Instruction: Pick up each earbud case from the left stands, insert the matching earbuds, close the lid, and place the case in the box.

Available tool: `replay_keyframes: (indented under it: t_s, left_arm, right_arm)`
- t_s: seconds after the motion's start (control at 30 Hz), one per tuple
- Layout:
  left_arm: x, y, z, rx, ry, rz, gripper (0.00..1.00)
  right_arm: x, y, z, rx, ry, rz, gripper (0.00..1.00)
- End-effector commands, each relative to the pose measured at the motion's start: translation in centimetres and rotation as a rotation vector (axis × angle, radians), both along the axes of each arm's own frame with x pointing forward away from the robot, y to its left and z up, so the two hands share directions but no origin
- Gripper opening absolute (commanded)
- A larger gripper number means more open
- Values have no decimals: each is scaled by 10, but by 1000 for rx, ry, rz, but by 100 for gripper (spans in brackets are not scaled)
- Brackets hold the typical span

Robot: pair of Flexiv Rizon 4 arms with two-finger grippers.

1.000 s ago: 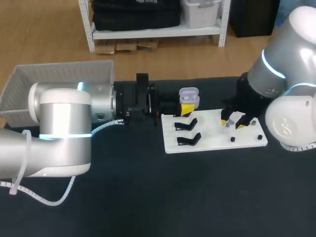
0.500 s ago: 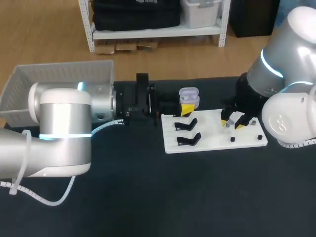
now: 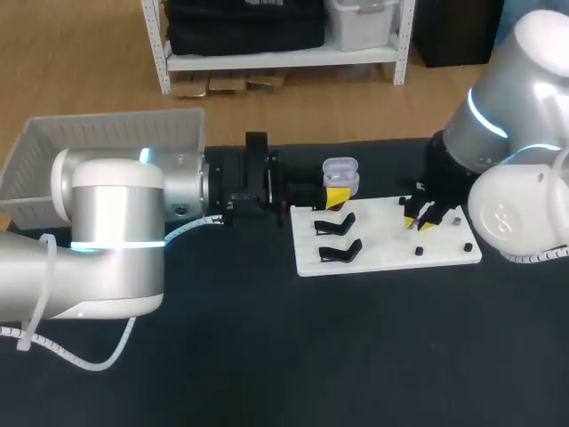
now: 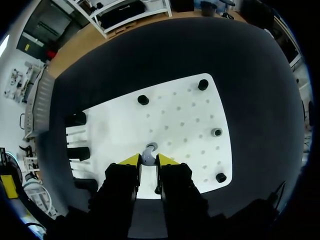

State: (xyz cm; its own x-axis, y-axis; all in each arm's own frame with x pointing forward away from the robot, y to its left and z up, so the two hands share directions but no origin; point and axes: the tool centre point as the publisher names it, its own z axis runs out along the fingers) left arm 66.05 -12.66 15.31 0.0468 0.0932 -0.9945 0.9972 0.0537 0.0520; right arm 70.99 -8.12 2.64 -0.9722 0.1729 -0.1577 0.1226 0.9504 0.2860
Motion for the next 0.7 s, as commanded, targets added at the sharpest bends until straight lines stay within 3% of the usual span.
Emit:
replay_keyframes:
  t_s: [0.03, 0.2, 0.27, 0.33, 0.7]
  left_arm:
    - [-2, 0, -1, -7, -6, 9, 0]
    - [-2, 0, -1, -7, -6, 9, 0]
    - [-2, 0, -1, -7, -6, 9, 0]
    - [-2, 0, -1, -7, -6, 9, 0]
    - [-2, 0, -1, -7, -6, 9, 0]
  right_arm:
    - [0, -1, 5, -5, -3, -2, 0]
    - [-6, 0, 27, -9, -6, 24, 0]
    - [-11, 0, 40, -11, 27, 54, 0]
    - [-19, -1, 55, -28, 67, 114, 0]
    - [-69, -1, 150, -157, 131, 480, 0]
